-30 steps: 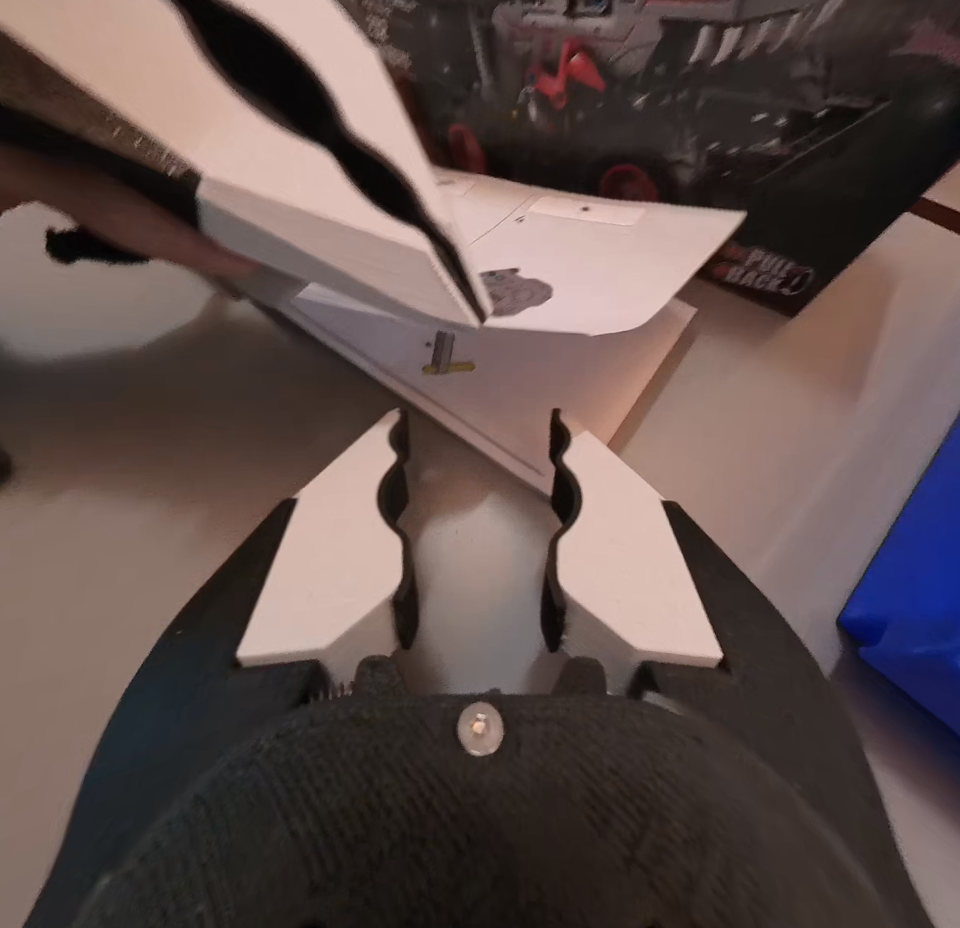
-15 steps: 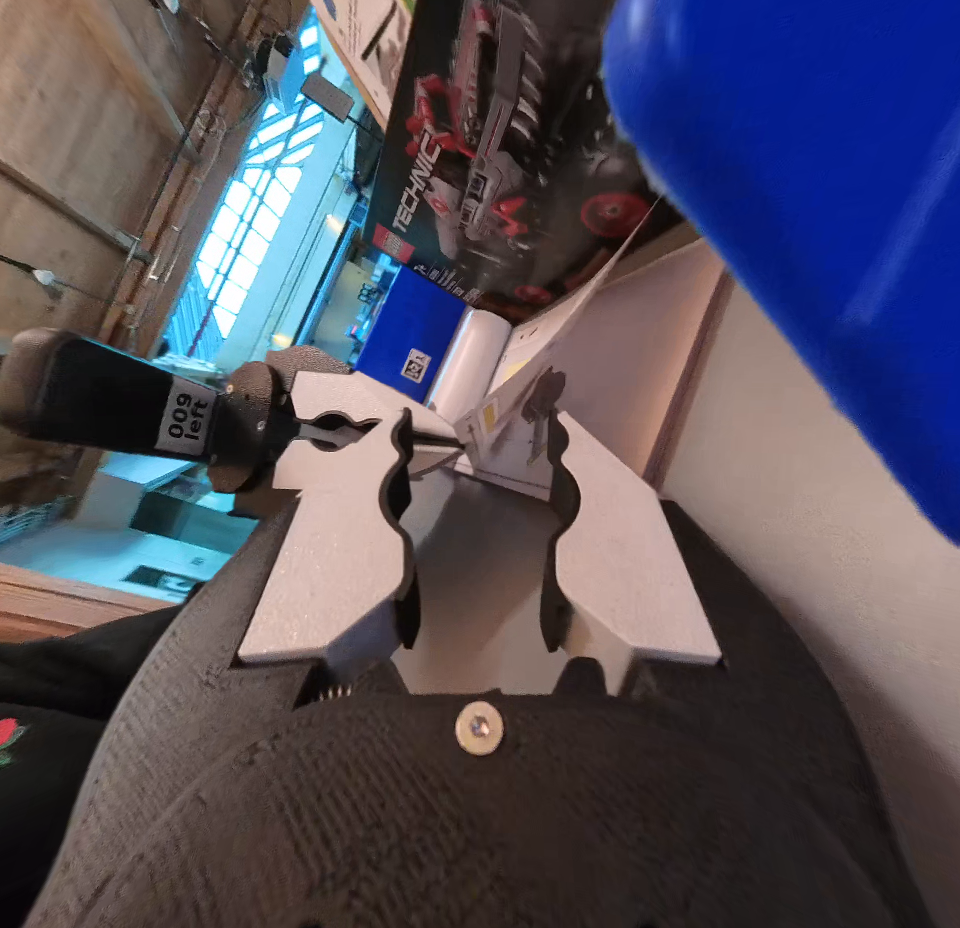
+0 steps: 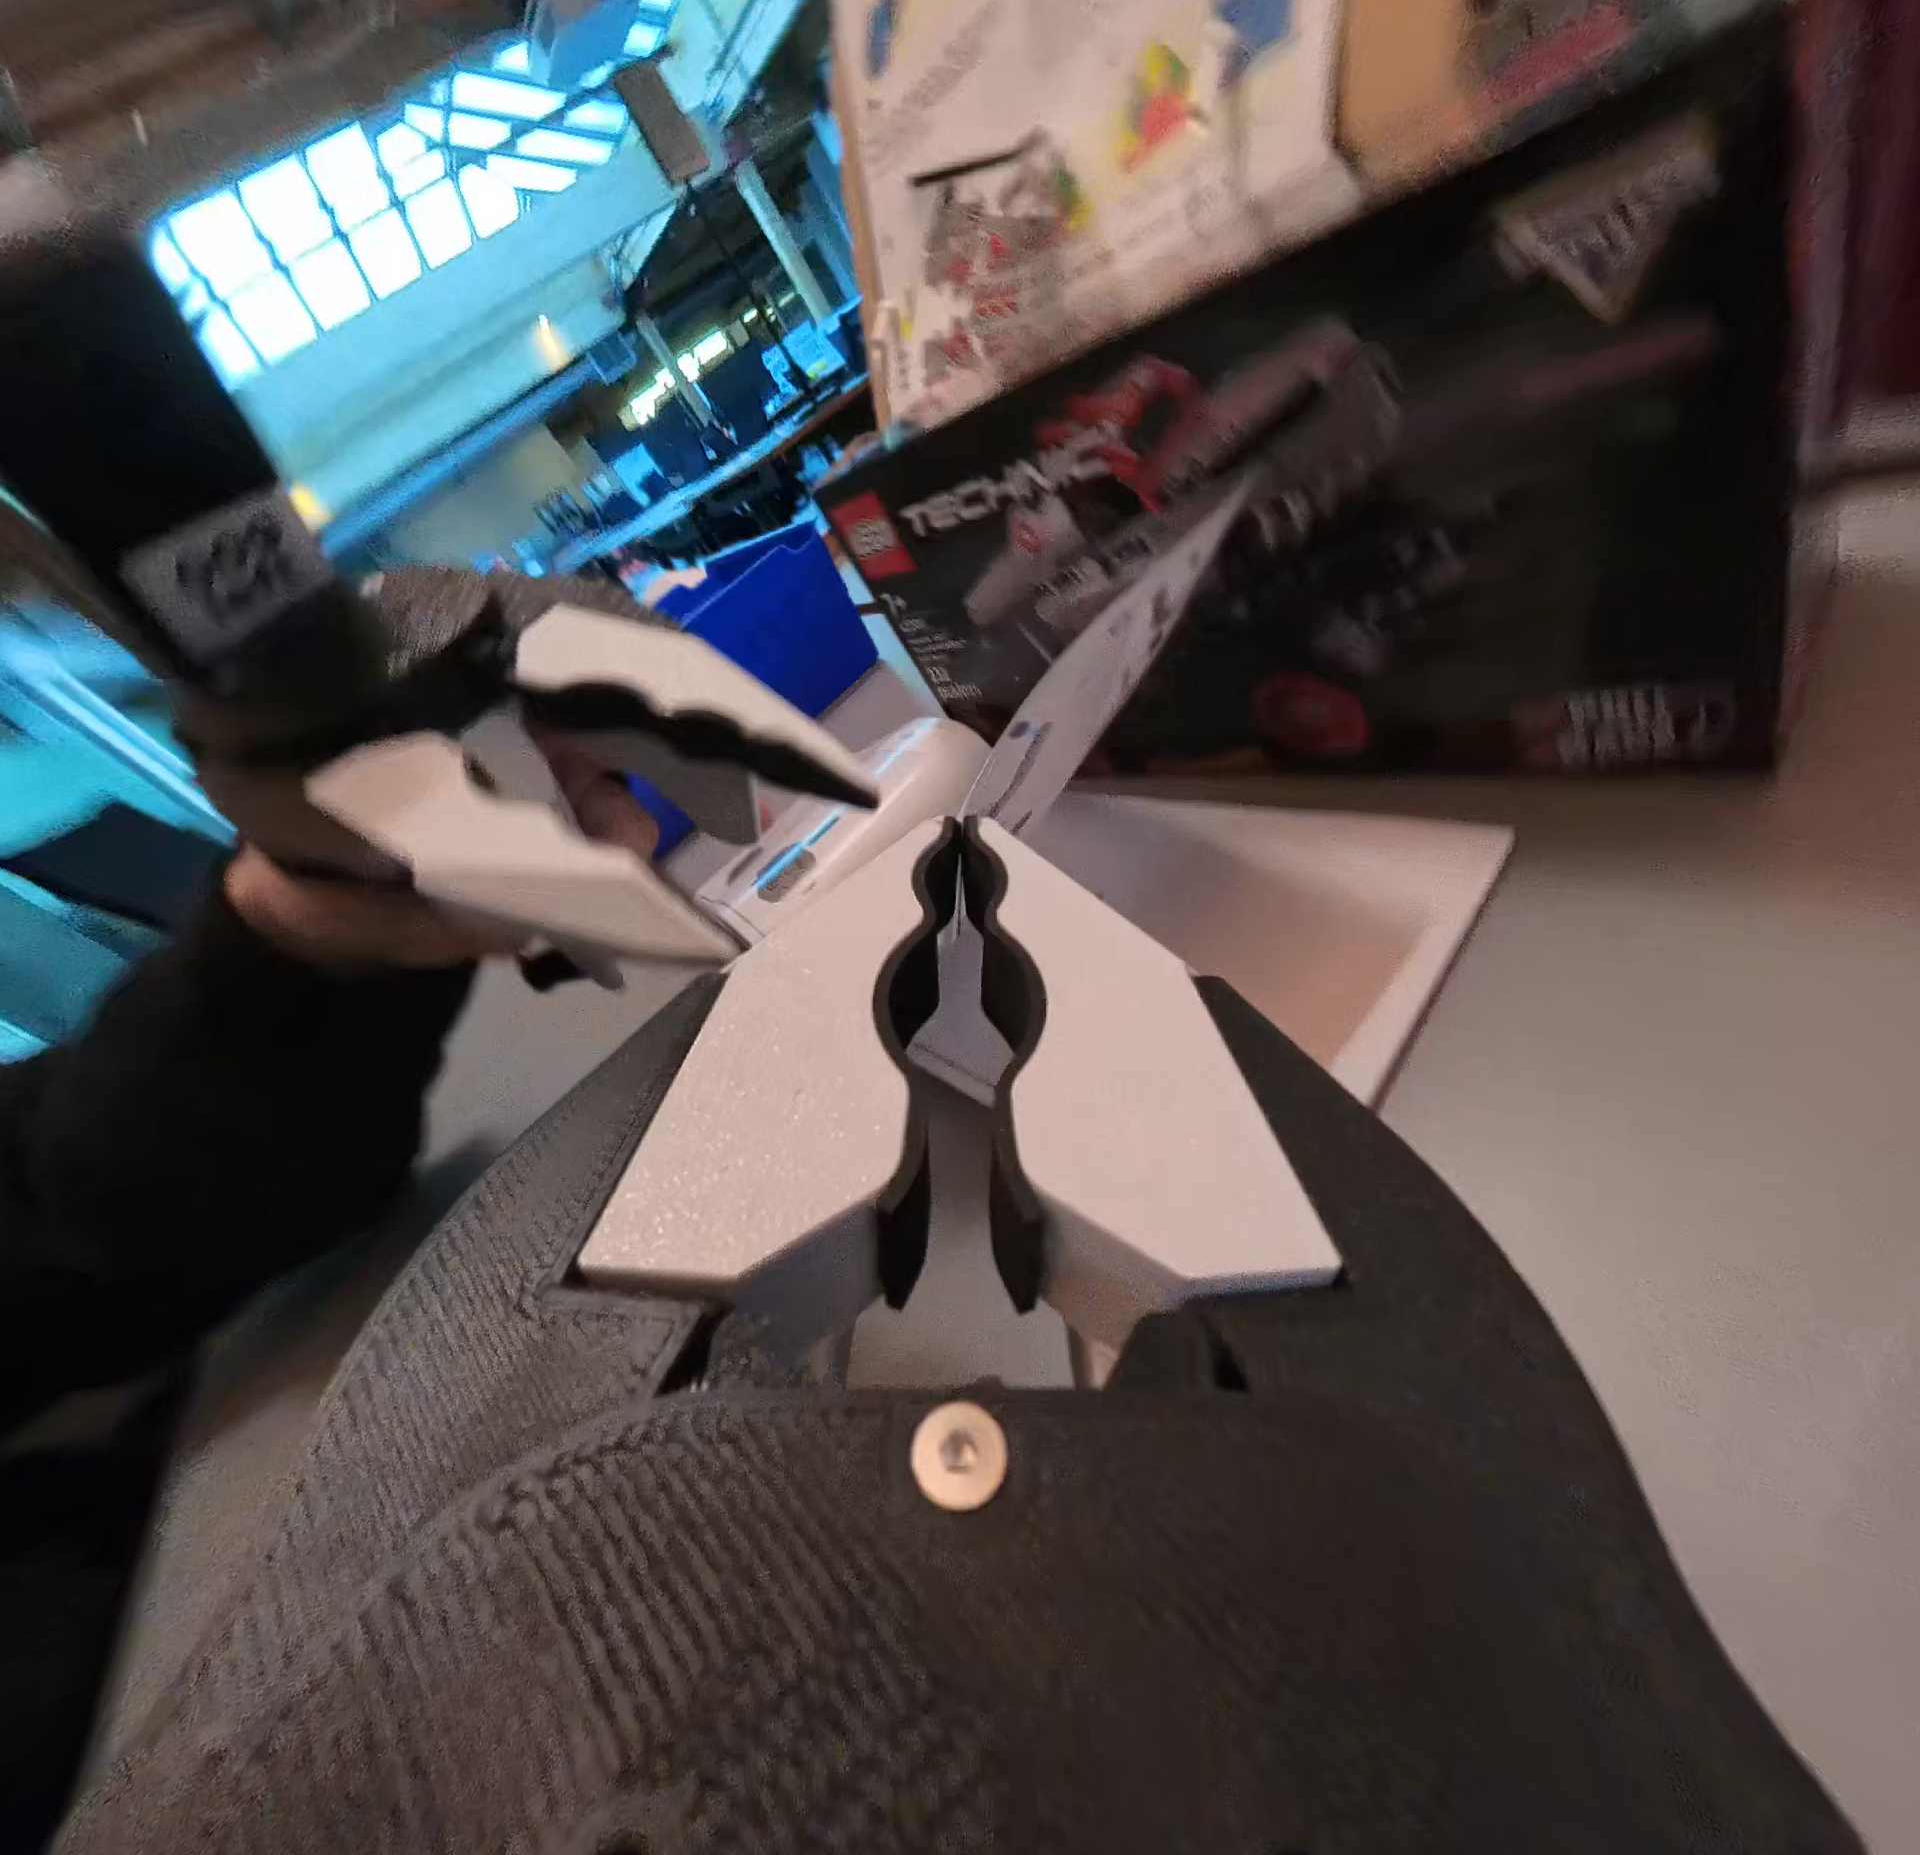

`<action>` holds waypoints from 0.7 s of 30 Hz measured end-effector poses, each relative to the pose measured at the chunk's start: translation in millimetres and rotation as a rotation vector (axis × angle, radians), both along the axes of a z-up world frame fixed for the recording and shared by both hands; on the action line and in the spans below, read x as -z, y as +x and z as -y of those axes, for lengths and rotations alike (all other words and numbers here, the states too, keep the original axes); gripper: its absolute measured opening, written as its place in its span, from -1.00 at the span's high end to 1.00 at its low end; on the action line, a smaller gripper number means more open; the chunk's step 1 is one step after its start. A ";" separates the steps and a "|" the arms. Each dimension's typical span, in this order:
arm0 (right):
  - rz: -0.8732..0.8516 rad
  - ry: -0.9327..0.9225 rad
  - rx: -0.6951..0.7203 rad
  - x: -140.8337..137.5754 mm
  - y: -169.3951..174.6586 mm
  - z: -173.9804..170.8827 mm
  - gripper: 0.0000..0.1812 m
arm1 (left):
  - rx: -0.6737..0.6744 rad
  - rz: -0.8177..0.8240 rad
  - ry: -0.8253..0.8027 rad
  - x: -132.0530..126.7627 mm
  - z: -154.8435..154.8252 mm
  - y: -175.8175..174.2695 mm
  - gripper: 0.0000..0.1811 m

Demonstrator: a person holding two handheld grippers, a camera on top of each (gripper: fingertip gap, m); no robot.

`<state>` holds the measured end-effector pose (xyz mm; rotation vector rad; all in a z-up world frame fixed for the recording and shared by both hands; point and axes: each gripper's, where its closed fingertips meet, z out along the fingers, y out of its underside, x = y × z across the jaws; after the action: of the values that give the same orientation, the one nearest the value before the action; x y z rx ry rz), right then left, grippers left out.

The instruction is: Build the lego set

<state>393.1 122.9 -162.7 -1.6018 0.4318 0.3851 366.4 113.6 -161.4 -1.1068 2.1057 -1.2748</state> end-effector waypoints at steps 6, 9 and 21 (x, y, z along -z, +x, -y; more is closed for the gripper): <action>0.723 -0.140 0.019 -29.6 -48.8 -33.5 1.00 | -0.271 -0.123 -0.421 -39.5 -59.1 -10.9 0.50; 0.968 -0.209 0.015 -29.2 -76.3 -54.7 1.00 | -0.306 -0.187 -0.535 -38.0 -76.9 -22.4 0.48; 1.145 -0.190 -0.153 -15.6 -141.5 -92.8 0.98 | -0.338 -0.209 -0.454 -13.3 -123.9 -76.0 1.00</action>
<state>251.6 215.7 -147.1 -1.7663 -0.5451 -0.4925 290.4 237.5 -148.1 -1.7704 1.6953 -1.5576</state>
